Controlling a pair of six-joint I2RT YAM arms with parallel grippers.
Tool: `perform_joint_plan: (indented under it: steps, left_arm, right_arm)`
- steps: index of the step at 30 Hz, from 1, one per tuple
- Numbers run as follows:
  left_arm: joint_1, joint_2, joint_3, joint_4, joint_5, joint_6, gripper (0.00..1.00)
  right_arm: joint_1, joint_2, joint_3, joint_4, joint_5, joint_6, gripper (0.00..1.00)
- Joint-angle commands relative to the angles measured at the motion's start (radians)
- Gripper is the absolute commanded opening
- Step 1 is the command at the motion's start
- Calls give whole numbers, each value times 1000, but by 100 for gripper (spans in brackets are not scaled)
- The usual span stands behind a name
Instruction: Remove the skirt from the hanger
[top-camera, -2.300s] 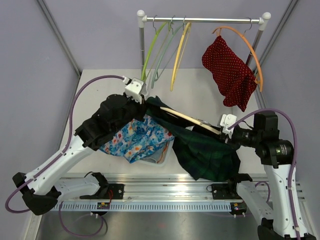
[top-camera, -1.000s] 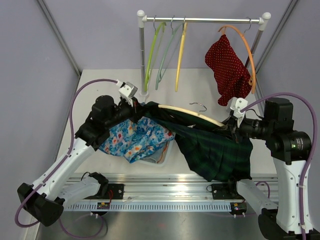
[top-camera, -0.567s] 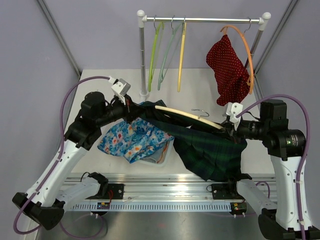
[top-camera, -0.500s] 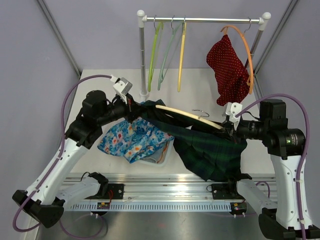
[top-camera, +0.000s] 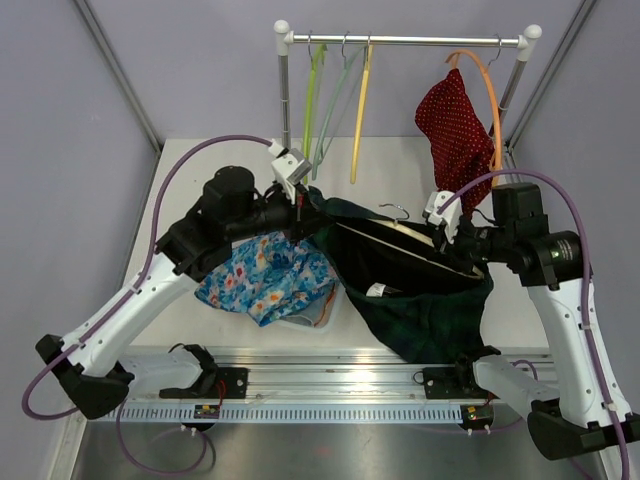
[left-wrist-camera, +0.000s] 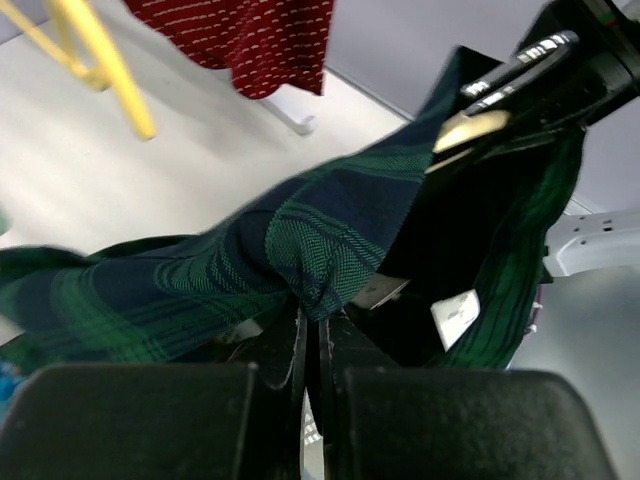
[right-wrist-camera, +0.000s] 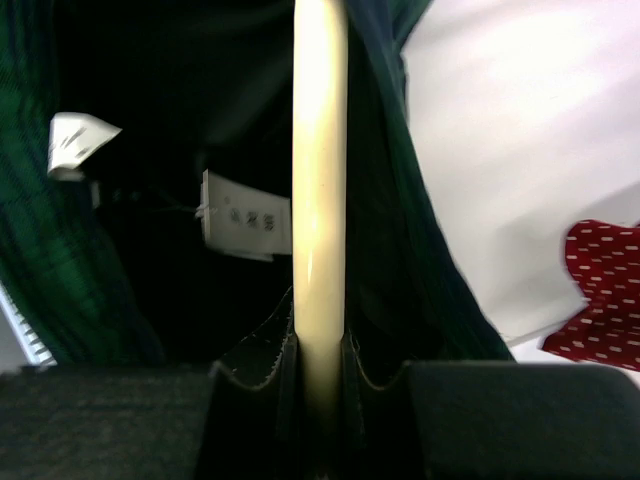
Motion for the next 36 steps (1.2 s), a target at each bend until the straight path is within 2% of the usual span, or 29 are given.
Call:
perform_joint_plan:
  steps: [1,6,11,16,21,24,26,29,31,36]
  left_arm:
    - [-78,41,104,78,5,-30,0]
    - [-144,122,149,97,-55,-30,0]
    - [-167,142,187,103,-78,-29,0]
    - [-181,87,201,108,-79,-36,0]
    - [-198,67,200,100,-72,-49,0]
    - [-201,89,203,91,-84,-38,0]
    - [-201,101,206,88,-90,-27,0]
    - [-201,102,200,83,-116,-4,0]
    - [-201,98,172,72,-160,34,0]
    - [-201,144,137,3,-184,117,0]
  right_arm:
    - [16,42,113,49,99,52,0]
    - [105,105,150,42,162,90,0]
    - [261,162,92,47,358,140,0]
    - [263,130,18,101,441,151,0]
    - [263,172,127,73,552,105,0]
    - [281,263,260,-23,468,111,0]
    - [323,295,227,-22,464,124,0]
    - [333,247,106,65,432,153,0]
    - [333,196,93,88,412,162,0]
    - [332,194,251,-5,359,157,0]
